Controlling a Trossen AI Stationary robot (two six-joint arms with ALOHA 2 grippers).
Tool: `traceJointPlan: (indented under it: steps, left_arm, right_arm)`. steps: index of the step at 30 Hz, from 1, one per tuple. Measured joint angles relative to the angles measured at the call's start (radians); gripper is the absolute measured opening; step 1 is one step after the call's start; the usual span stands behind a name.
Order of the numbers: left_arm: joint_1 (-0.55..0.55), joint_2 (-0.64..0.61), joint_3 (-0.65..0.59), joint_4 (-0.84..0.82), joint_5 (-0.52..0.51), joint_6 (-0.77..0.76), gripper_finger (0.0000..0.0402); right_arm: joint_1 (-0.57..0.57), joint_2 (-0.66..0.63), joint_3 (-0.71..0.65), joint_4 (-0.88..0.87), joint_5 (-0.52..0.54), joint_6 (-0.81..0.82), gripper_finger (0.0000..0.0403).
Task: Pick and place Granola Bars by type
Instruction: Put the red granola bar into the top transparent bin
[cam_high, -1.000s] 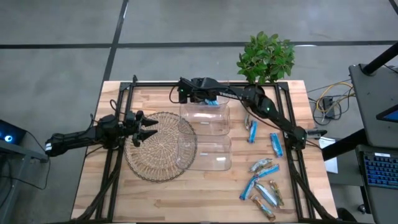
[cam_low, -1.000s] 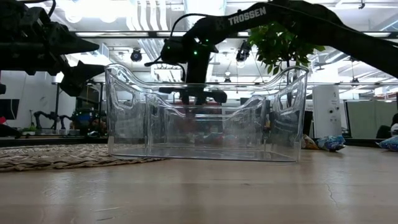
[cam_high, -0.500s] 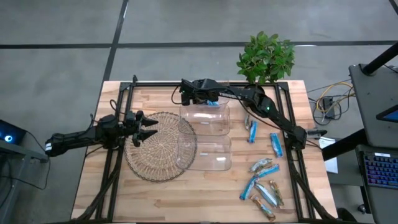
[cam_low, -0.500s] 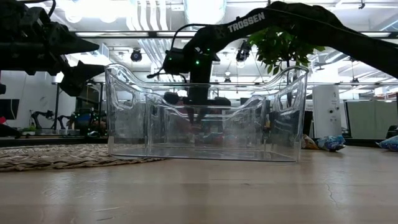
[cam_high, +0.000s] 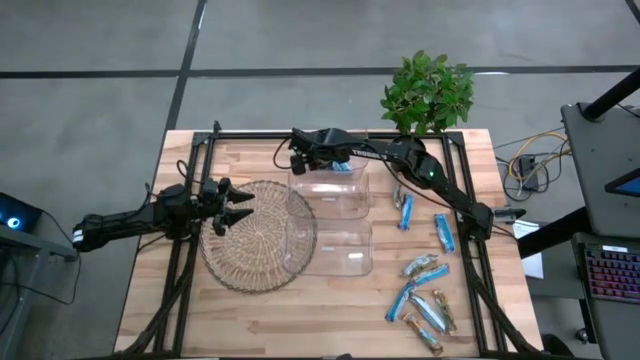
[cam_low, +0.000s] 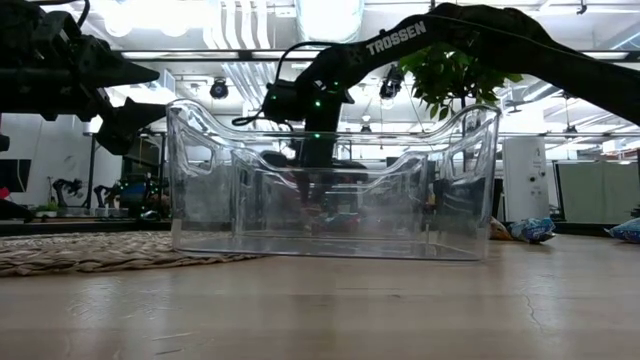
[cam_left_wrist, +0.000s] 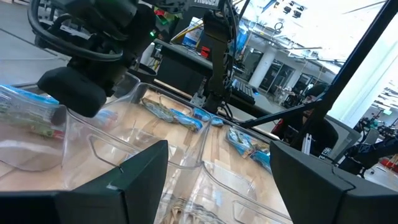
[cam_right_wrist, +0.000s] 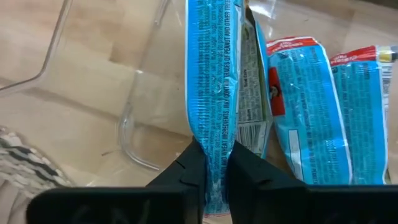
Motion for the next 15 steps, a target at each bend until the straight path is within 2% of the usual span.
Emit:
traceJointPlan:
  steps: [7, 15]
  left_arm:
    - [0.0, 0.0, 0.0, 0.0, 0.0, 0.0, 0.0261]
    - [0.0, 0.0, 0.0, 0.0, 0.0, 0.0, 0.0261]
  right_arm:
    - [-0.004, 0.0, 0.003, 0.0, -0.007, -0.006, 0.0089]
    - [-0.016, 0.0, 0.038, 0.0, -0.008, -0.085, 0.0145]
